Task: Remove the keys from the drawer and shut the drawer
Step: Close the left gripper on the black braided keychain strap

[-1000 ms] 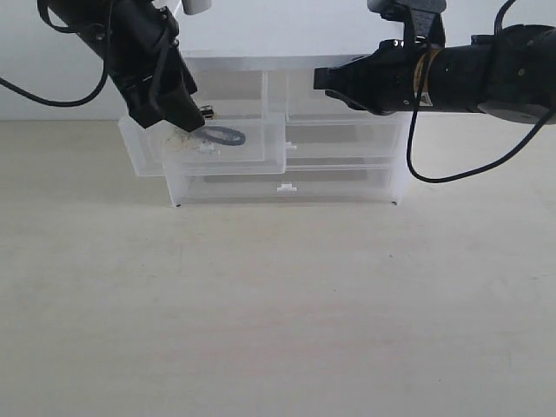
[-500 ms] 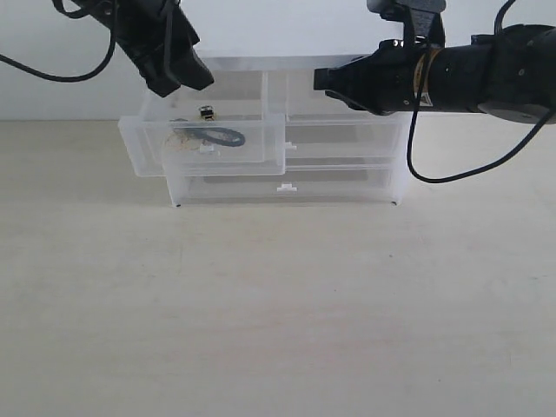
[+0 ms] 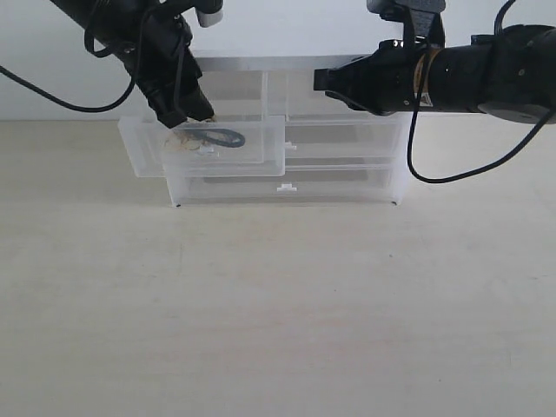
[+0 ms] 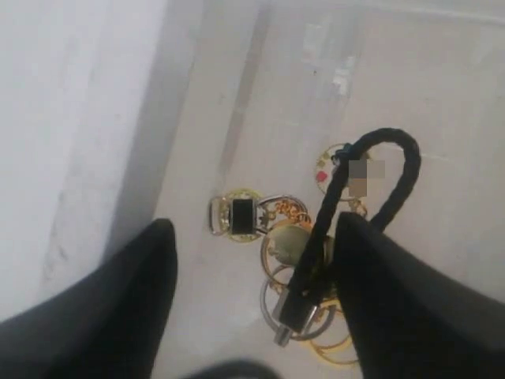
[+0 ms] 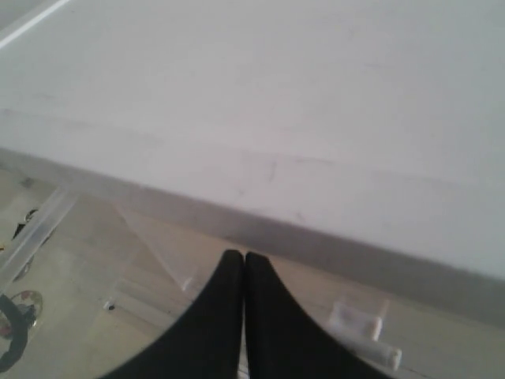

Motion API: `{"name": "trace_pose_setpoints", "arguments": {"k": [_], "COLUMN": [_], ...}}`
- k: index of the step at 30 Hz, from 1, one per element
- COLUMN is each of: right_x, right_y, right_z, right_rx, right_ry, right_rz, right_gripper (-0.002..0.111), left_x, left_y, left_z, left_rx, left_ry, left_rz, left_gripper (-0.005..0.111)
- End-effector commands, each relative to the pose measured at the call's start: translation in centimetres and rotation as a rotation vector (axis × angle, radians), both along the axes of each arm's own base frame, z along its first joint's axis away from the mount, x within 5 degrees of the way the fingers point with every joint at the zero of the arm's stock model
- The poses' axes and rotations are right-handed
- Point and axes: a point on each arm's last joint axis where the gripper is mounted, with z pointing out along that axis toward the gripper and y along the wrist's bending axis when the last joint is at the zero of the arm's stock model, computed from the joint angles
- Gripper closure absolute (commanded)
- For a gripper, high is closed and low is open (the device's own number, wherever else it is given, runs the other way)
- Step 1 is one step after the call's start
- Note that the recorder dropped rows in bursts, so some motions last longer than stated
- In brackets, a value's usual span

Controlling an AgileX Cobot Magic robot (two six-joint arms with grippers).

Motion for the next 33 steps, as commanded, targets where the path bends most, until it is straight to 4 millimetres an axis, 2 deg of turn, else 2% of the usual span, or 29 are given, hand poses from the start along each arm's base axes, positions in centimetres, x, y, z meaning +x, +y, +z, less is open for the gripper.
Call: {"name": "trace_pose_setpoints", "arguments": {"k": [1,8,27,33], "right_x": [0.1,0.1,0.1,0.1], "right_y": [-0.3,-0.3,-0.4,-0.4], "right_z": [0.0,0.0,0.0,0.0], "right_rx": [-0.001,-0.001,-0.002,0.0], "right_ry": [-0.001,-0.001,0.0,0.003], "right_rz": [-0.01,-0.01,-0.012,-0.015], "right_gripper": [0.108,0.108,0.108,0.108], "left_x": [0.5,0.6,0.3,0.9], "left_y": [-0.1,-0.2,0.0,0.1], "left_z": [-0.3,-1.2,-1.5,-2.8], "left_rx": [-0.002,0.01,0.006,0.069], "left_ry": [-0.022,0.012,0.077,0.073], "left_rz": [0.014,0.011,0.055,0.028], "left_gripper": [0.052,0.052,0.045,0.045]}}
